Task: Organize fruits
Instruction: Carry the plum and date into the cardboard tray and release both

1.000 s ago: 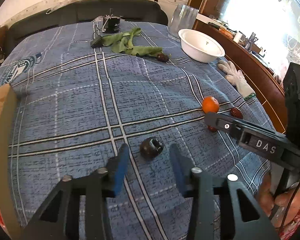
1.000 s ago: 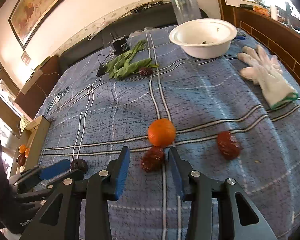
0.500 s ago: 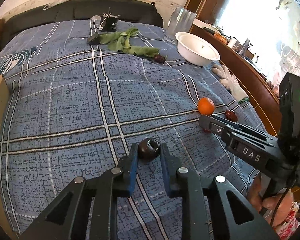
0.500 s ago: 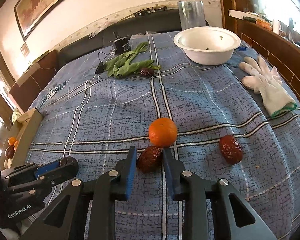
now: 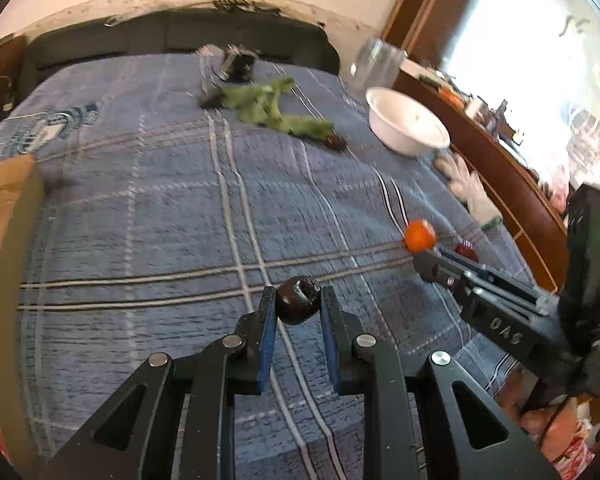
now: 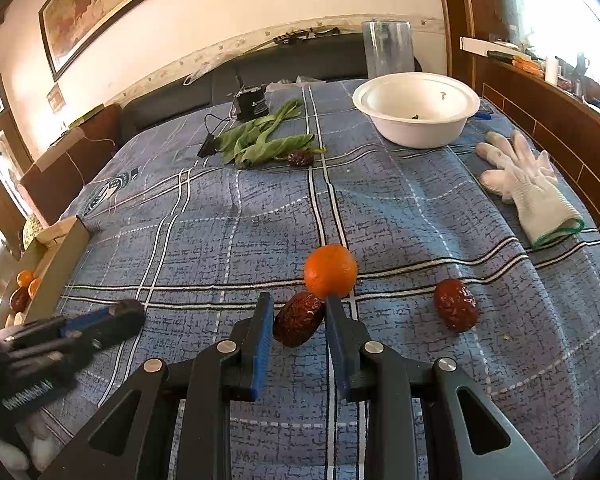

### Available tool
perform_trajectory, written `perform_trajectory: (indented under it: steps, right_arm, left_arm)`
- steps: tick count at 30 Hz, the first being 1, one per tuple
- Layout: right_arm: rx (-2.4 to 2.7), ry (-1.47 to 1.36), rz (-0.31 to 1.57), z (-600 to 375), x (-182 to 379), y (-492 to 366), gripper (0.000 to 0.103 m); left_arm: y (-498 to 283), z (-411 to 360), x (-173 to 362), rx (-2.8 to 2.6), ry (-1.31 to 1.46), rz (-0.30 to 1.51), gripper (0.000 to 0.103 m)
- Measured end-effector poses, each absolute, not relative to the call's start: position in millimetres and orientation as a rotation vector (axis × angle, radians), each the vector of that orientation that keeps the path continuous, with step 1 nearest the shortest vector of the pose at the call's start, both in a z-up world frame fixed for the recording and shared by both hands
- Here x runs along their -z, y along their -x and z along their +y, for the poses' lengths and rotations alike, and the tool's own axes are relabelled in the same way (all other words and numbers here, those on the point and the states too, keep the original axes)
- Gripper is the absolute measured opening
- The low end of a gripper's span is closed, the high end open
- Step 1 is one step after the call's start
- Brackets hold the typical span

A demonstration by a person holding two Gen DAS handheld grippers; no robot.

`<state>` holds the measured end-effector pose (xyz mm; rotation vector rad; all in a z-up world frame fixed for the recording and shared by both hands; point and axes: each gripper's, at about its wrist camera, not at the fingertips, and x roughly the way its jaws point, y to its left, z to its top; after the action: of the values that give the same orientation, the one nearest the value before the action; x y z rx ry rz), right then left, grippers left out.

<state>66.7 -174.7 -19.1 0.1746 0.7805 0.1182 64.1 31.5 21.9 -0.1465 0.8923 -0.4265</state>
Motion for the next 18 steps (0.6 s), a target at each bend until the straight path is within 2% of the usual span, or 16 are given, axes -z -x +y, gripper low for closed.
perform_trajectory:
  steps: [7,18]
  right_arm:
    - [-0.172,-0.179,0.790,-152,0,-54,0.028]
    - [-0.470,-0.108,0.802,-19,-36,-39,0.029]
  left_arm:
    - [-27,112,-59,0.309,0.288,0.824,0.020]
    - [18,275,-51,-0.105,0.406,0.846,0.021]
